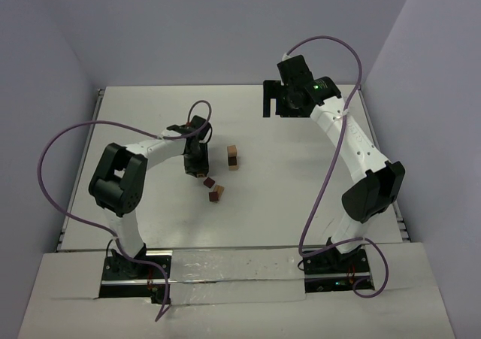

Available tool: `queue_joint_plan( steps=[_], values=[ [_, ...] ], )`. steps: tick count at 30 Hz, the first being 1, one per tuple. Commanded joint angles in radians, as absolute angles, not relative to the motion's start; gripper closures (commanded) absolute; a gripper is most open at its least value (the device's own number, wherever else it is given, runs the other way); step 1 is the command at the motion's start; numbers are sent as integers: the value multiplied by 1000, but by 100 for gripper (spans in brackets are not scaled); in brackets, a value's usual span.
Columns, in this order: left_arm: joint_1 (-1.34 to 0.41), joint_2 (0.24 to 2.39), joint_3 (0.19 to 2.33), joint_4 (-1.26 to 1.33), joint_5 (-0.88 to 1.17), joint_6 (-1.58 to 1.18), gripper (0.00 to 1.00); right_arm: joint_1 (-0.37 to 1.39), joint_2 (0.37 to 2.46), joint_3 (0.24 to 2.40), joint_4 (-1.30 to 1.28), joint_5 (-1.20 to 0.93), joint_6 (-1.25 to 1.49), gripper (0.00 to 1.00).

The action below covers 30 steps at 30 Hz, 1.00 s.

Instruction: Build the wood block tower

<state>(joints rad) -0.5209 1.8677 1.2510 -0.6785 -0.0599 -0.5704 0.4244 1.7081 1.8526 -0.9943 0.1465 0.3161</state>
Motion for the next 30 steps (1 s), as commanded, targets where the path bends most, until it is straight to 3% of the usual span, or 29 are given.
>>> queue_joint_plan(
  steps=[1,3,13,30],
  values=[
    [-536,1759,1256,-680,-93,-561,90,420,1703,1869,-976,147,308,0],
    [-560,1723,1261,-690,-123,-560,100,420,1694,1863,-972,150,307,0],
    [-731,1766,1525,-854,-124,-602,100,420,1674,1865,-969,176,307,0],
    [-794,1915,1644,-869,-150,-633,100,420,1649,1844,-962,183,304,0]
  ],
)
